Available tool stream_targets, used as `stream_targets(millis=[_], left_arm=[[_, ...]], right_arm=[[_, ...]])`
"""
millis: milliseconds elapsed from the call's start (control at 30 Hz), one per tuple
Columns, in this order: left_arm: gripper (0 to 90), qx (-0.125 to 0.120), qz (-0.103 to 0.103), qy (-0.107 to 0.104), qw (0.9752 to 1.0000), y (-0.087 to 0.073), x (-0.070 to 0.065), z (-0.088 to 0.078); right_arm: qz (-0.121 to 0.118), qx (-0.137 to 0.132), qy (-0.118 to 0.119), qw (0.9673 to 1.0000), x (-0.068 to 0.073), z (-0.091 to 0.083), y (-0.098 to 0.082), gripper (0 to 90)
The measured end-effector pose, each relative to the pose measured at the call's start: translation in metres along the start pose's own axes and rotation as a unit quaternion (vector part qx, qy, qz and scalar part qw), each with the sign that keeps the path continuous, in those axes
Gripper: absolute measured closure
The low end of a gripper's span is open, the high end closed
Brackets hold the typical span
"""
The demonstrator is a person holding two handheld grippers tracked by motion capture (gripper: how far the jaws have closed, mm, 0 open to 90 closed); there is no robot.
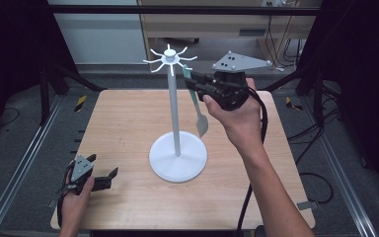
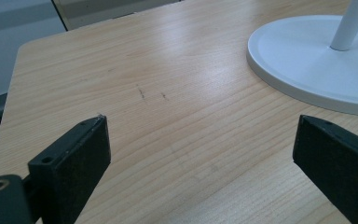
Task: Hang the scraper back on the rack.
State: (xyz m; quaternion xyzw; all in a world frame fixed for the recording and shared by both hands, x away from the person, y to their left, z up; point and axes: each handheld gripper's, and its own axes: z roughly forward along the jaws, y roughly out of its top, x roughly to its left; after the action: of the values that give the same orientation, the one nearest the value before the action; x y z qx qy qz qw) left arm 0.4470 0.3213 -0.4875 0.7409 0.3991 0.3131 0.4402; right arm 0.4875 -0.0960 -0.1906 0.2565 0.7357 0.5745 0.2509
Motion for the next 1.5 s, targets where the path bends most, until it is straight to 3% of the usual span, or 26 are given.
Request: stream_targets(millis=[700,867,1167,1500], left_arm=[[3.6,0.001,-0.001,0.001,1.0,0.0,0.001,0.0],[3.6,0.0,-0.002,0.001,1.0,0.0,0.001,0.0],[3.6,0.001,-0.002,0.001,1.0,0.0,0.002,-0.001],[3.6,0.001,-0.001,0.002,1.0,-0.001,0.001,0.0]], right_arm=[[0.006,0.0,-0.004,1.0,0.001,0.002,-0.001,73.5],[0.006,0.0,-0.005,1.0,0.002,0.001,-0.002,69.7],[0.003,0.0,-0.015,0.9999,0.003,-0.008,-0.005,64.9],[0.009,0.014,-0.038,0.9992,-0.009,-0.022,-0.02,65.0]])
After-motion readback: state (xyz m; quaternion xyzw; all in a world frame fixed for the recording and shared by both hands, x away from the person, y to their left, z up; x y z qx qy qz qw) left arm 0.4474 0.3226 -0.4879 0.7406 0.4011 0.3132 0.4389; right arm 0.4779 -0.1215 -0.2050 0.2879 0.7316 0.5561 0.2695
